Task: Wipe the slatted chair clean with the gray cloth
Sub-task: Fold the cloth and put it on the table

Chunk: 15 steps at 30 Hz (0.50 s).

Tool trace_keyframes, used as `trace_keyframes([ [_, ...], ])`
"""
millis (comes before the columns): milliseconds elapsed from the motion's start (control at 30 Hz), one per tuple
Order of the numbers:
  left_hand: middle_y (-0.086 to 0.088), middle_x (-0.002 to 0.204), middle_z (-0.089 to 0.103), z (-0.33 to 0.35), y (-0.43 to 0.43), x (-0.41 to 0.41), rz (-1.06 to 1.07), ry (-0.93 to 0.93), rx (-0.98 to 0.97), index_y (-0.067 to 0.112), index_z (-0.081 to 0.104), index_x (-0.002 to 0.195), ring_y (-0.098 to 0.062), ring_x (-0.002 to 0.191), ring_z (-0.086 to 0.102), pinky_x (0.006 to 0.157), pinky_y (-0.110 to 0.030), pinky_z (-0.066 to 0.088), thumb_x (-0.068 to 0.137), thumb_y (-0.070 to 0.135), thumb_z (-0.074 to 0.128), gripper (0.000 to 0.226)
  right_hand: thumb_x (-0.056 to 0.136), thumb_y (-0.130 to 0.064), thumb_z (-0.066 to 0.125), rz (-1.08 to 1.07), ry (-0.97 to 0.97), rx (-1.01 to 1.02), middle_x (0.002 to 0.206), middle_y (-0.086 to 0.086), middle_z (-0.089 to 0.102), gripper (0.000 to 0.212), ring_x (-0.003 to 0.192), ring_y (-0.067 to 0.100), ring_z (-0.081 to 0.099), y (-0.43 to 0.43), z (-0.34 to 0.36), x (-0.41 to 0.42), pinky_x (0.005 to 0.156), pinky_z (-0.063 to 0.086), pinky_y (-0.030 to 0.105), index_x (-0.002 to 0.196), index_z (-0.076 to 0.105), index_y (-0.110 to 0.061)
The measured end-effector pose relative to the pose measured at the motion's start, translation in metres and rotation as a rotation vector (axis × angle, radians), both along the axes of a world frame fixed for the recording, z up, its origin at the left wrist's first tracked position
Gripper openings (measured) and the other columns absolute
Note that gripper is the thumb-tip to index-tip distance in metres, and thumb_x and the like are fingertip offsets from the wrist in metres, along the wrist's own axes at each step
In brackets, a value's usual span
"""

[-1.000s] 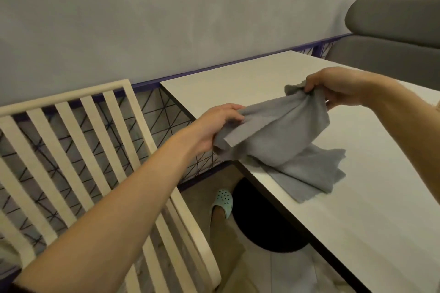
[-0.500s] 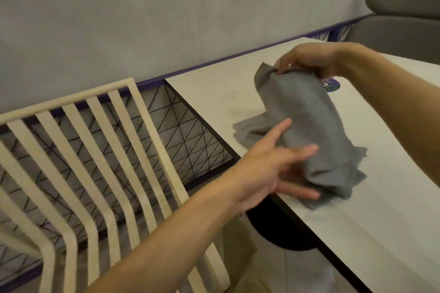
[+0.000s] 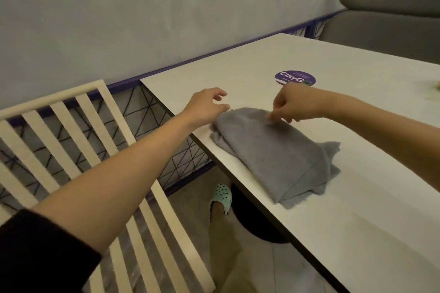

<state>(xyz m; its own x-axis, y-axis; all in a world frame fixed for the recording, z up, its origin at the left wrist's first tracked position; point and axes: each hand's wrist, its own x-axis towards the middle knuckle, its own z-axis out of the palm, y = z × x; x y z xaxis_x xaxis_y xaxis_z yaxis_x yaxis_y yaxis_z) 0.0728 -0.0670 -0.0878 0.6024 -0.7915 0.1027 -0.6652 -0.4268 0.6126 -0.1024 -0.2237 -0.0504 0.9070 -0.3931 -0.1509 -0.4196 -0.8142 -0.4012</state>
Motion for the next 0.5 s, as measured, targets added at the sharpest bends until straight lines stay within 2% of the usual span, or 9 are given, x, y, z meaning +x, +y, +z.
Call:
trace_keyframes([
  [67,-0.001,0.126,0.058,-0.003,-0.013,0.005,-0.051,-0.012,0.162,0.020,0.055,0.132,-0.017,0.111,0.054,0.085,-0.024,0.037,0.089,0.033,0.065,0.046,0.085,-0.037,0.072,0.040,0.095,0.029,0.055,-0.001,0.066,0.032,0.051,0.011,0.061,0.013,-0.004,-0.010,0.054,0.047,0.022,0.067,0.070,-0.010],
  [133,-0.001,0.112,0.065,-0.006,-0.017,0.008,-0.076,-0.033,0.224,0.019,0.065,0.117,-0.016,0.099,0.058,0.076,-0.020,0.041,0.085,0.032,0.069,0.035,0.083,-0.034,0.074,0.067,0.152,-0.003,0.052,-0.003,0.065,0.030,0.048,0.009,0.060,0.019,-0.013,-0.013,0.057,0.049,0.026,0.066,0.068,-0.011],
  [200,0.005,0.088,0.066,-0.006,-0.013,0.011,-0.060,-0.042,0.157,0.017,0.071,0.098,-0.011,0.084,0.058,0.062,-0.013,0.038,0.081,0.028,0.075,0.020,0.084,-0.026,0.074,0.076,0.131,0.024,0.055,-0.003,0.065,0.027,0.051,0.010,0.059,0.019,-0.014,-0.015,0.060,0.050,0.028,0.064,0.064,-0.012],
  [267,0.010,0.078,0.064,-0.002,-0.004,0.015,-0.049,-0.081,0.061,0.018,0.072,0.088,-0.006,0.076,0.058,0.059,-0.010,0.037,0.079,0.025,0.077,0.013,0.086,-0.020,0.072,0.084,0.110,0.115,0.058,-0.001,0.064,0.025,0.056,0.012,0.060,0.016,-0.007,-0.020,0.060,0.048,0.028,0.065,0.063,-0.010],
  [367,0.008,0.083,0.068,0.009,0.010,0.018,-0.017,-0.127,-0.113,0.018,0.074,0.085,0.000,0.071,0.059,0.060,-0.008,0.040,0.077,0.024,0.079,0.011,0.090,-0.021,0.067,0.085,0.074,0.292,0.066,0.002,0.064,0.022,0.064,0.014,0.059,0.013,0.006,-0.029,0.058,0.044,0.028,0.074,0.066,-0.007],
  [433,0.009,0.084,0.071,0.019,0.013,0.021,-0.015,-0.083,-0.169,0.019,0.074,0.085,-0.002,0.072,0.063,0.060,-0.005,0.043,0.077,0.026,0.079,0.012,0.094,-0.020,0.062,0.056,0.036,0.471,0.072,0.006,0.063,0.020,0.068,0.017,0.059,0.010,0.007,-0.034,0.064,0.048,0.032,0.079,0.066,-0.007],
  [500,0.008,0.087,0.072,0.031,0.009,0.021,-0.050,0.023,-0.221,0.022,0.072,0.082,-0.003,0.077,0.065,0.071,-0.008,0.047,0.078,0.025,0.078,0.009,0.096,-0.019,0.059,0.024,0.011,0.607,0.072,0.008,0.062,0.023,0.067,0.021,0.059,0.005,0.005,-0.040,0.066,0.050,0.034,0.074,0.066,-0.011],
])
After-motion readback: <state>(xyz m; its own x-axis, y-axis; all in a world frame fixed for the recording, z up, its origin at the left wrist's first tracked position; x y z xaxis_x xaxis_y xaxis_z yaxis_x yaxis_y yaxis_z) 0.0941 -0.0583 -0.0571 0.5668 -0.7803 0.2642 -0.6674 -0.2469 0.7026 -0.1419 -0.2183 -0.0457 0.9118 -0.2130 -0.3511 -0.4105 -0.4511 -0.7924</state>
